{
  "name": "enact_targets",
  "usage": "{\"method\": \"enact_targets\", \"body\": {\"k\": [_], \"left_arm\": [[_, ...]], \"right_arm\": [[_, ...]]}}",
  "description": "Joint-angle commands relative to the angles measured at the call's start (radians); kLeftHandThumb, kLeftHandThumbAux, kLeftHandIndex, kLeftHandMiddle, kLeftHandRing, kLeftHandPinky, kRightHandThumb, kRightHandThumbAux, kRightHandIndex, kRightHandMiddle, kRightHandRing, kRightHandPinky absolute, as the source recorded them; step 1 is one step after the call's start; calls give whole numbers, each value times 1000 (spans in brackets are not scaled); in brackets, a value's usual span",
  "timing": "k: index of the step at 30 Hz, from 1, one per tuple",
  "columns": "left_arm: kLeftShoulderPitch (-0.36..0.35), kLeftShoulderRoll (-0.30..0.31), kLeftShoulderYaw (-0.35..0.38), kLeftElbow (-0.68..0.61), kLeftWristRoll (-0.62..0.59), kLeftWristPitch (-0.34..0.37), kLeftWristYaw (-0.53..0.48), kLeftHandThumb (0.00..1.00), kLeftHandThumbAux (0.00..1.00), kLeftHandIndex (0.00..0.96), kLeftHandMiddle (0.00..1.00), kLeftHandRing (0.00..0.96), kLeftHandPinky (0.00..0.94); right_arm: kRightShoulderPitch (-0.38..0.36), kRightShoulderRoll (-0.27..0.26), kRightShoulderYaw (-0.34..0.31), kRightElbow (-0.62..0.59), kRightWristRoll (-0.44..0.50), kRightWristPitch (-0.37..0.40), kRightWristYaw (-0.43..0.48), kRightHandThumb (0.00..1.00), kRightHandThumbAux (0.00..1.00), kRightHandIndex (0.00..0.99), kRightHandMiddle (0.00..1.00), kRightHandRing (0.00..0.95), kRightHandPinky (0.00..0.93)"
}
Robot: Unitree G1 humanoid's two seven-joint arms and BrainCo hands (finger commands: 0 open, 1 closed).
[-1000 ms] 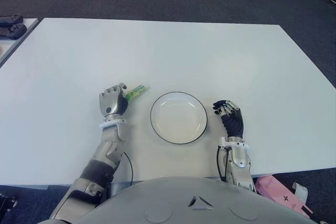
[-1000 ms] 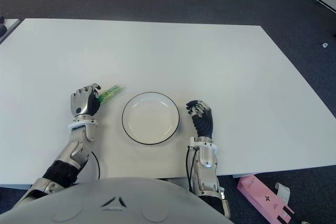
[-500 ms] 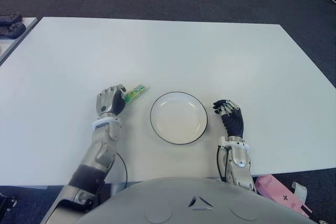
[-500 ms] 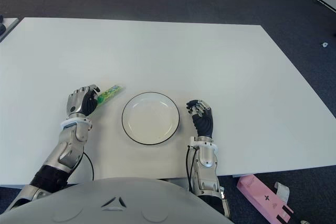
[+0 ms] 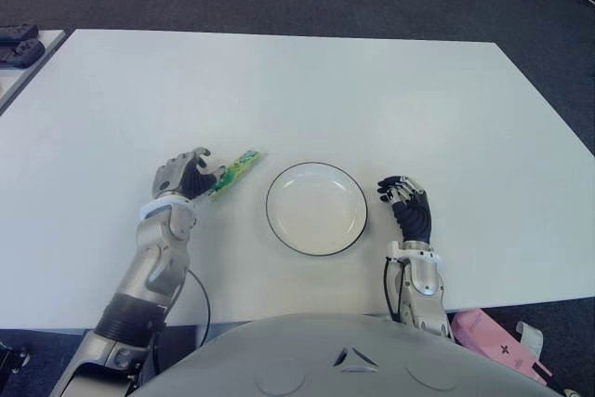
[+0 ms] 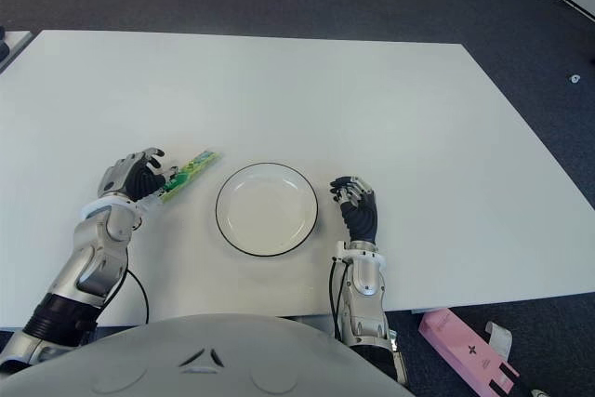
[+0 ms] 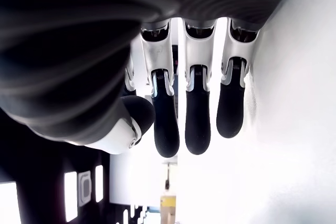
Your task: Put the toothpaste on the table into the plate.
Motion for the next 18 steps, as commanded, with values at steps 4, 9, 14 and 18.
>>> {"method": "enact_targets", "body": {"k": [4,9,14,18], "left_arm": [[28,28,-9,-33,17,41,-67,0,401,139,256,293,352],[29,58,-15,-67,32,43,-112,0,422,111,240,281,354],[17,94,-26,-91,43,49,-188,0,435,95,240,287,368],[-3,137,-42,-104,53,53,-279,0,417,90,254,305,394]], "right_arm": [[-3,2,-2,23,9,11,6,707,725,427,483,464,457],[-5,2,-4,26,8,11,6,707,726,427,483,462,453],[-6,2,-5,28,5,7,4,707,726,427,481,458,447],[-7,2,-3,29,2,2,4,707,726,427,479,455,448]]}}
